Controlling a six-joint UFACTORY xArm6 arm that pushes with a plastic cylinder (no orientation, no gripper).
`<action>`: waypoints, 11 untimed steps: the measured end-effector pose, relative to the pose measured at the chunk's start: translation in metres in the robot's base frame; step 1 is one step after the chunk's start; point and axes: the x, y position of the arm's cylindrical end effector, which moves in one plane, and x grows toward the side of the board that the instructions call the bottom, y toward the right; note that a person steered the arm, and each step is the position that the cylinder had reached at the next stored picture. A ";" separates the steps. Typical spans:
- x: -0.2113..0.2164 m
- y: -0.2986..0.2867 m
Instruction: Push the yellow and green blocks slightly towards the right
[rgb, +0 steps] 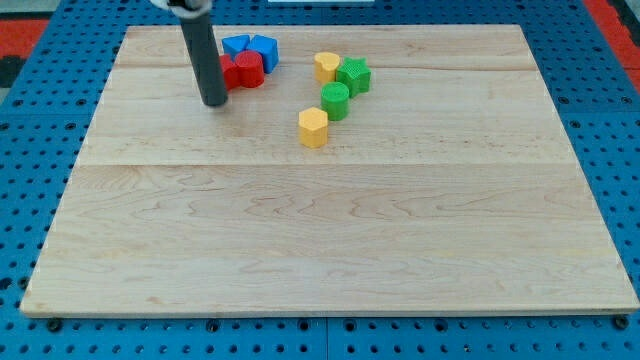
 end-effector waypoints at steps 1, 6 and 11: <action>0.069 0.040; 0.018 0.094; -0.022 0.164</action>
